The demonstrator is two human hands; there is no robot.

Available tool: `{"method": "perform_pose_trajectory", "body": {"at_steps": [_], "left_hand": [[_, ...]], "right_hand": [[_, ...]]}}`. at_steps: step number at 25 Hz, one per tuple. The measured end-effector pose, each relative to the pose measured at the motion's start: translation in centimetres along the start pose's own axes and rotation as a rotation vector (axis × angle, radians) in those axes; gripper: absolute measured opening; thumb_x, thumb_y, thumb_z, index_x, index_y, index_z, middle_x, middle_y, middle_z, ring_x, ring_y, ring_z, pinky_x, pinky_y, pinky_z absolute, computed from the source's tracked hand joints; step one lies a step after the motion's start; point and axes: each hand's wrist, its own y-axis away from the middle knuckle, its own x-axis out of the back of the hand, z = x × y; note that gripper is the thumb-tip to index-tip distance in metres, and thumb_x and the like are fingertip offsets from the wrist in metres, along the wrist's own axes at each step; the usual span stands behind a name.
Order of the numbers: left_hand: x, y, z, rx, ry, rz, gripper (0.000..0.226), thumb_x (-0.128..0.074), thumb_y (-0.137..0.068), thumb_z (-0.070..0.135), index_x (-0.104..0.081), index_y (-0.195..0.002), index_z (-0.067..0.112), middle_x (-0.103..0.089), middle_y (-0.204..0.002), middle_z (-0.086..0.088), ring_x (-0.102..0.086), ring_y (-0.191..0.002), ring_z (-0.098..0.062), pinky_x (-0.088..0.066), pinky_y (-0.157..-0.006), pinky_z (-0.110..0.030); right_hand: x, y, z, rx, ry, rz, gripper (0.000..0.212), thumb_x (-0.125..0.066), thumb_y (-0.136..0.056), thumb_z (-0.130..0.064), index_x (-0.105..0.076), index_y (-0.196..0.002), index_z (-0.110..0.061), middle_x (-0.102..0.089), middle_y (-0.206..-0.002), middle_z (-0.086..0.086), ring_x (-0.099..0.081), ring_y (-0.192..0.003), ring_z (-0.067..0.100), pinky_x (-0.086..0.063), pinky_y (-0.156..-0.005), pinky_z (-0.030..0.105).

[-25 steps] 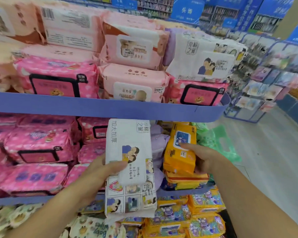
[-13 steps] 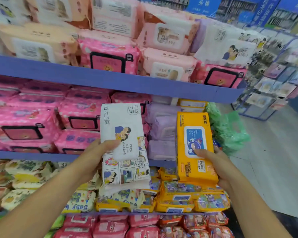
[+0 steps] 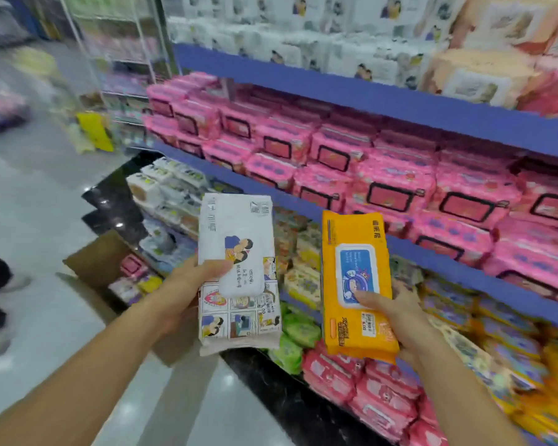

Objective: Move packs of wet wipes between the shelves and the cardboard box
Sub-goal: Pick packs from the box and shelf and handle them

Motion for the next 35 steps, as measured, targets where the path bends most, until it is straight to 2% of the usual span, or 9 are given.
{"method": "perform_pose_trajectory", "body": {"at_steps": [2,5,7,13,20,24,27,31,35], "left_hand": [[7.2,1.0,-0.4,0.007,0.025,0.113,0.033,-0.07,-0.086,0.025,-0.068,-0.118,0.017,-0.079,-0.101,-0.013,-0.078,-0.082,-0.032,-0.063,-0.066,-0.043],[17.4,1.0,-1.2,-0.016,0.052,0.263,0.059,-0.076,-0.067,0.042,-0.069,-0.12,0.02,-0.078,-0.11,-0.012,-0.076,-0.096,-0.036,-0.056,-0.091,-0.059],[23.6,0.1,-2.1,-0.011,0.077,0.352,0.073,-0.076,-0.054,0.048,-0.069,-0.119,0.018,-0.077,-0.112,-0.012,-0.075,-0.099,-0.035,-0.052,-0.099,-0.058],[40.5,-8.1,-3.7,0.091,0.076,0.538,0.058,-0.074,-0.074,0.044,-0.066,-0.124,0.017,-0.078,-0.109,-0.01,-0.074,-0.101,-0.037,-0.052,-0.101,-0.059],[56.9,-21.7,-6.3,0.242,0.261,0.634,0.012,-0.068,-0.094,0.022,-0.063,-0.105,0.019,-0.081,-0.083,0.001,-0.076,-0.064,-0.015,-0.055,-0.051,-0.026],[66.5,-32.0,-11.3,0.376,0.292,0.543,0.034,-0.078,-0.087,0.02,-0.066,-0.119,0.015,-0.081,-0.095,-0.004,-0.079,-0.081,-0.024,-0.062,-0.064,-0.036],[72.1,-40.2,-16.1,0.472,0.248,0.507,0.034,-0.083,-0.081,0.015,-0.07,-0.112,0.014,-0.081,-0.094,-0.006,-0.079,-0.08,-0.026,-0.062,-0.063,-0.036],[75.1,-48.3,-24.1,0.61,0.278,0.51,0.047,-0.09,-0.073,0.019,-0.072,-0.116,0.012,-0.08,-0.102,-0.007,-0.078,-0.09,-0.027,-0.062,-0.083,-0.045],[76.8,-53.4,-33.0,0.754,0.248,0.538,0.03,-0.083,-0.084,0.025,-0.069,-0.106,0.011,-0.075,-0.103,-0.005,-0.069,-0.087,-0.017,-0.049,-0.065,-0.029]], "right_hand": [[-7.2,-2.3,1.0,-0.03,0.029,-0.098,0.062,-0.084,-0.059,-0.017,-0.063,-0.118,-0.018,-0.078,-0.102,0.012,-0.077,-0.083,0.036,-0.062,-0.064,0.045],[-17.6,-7.2,3.0,-0.094,0.063,-0.216,0.065,-0.091,-0.058,-0.011,-0.063,-0.115,-0.021,-0.079,-0.101,0.011,-0.076,-0.083,0.036,-0.062,-0.067,0.047],[-24.0,-11.1,4.5,-0.117,0.085,-0.28,0.061,-0.087,-0.061,-0.012,-0.062,-0.115,-0.021,-0.079,-0.1,0.01,-0.076,-0.083,0.036,-0.062,-0.068,0.049],[-41.0,-23.4,8.7,-0.205,0.149,-0.401,0.067,-0.087,-0.052,-0.013,-0.062,-0.114,-0.019,-0.08,-0.092,0.006,-0.077,-0.075,0.03,-0.06,-0.055,0.038],[-56.3,-34.1,14.2,-0.355,0.382,-0.348,0.057,-0.093,-0.055,-0.014,-0.057,-0.099,-0.023,-0.078,-0.089,-0.002,-0.077,-0.074,0.027,-0.059,-0.061,0.036],[-63.2,-40.8,22.1,-0.469,0.442,-0.253,0.06,-0.093,-0.061,-0.01,-0.056,-0.106,-0.024,-0.077,-0.087,-0.004,-0.077,-0.072,0.022,-0.057,-0.059,0.03],[-66.2,-45.9,28.8,-0.555,0.47,-0.18,0.073,-0.093,-0.046,-0.021,-0.059,-0.111,-0.018,-0.08,-0.089,0.001,-0.077,-0.078,0.027,-0.062,-0.073,0.045],[-66.2,-52.2,37.6,-0.69,0.473,-0.16,0.082,-0.096,-0.043,-0.023,-0.058,-0.116,-0.014,-0.079,-0.097,0.008,-0.077,-0.086,0.033,-0.06,-0.084,0.057],[-65.5,-57.0,46.0,-0.765,0.547,-0.206,0.094,-0.097,-0.042,-0.018,-0.056,-0.127,-0.019,-0.079,-0.101,0.002,-0.077,-0.089,0.022,-0.061,-0.084,0.044]]}}
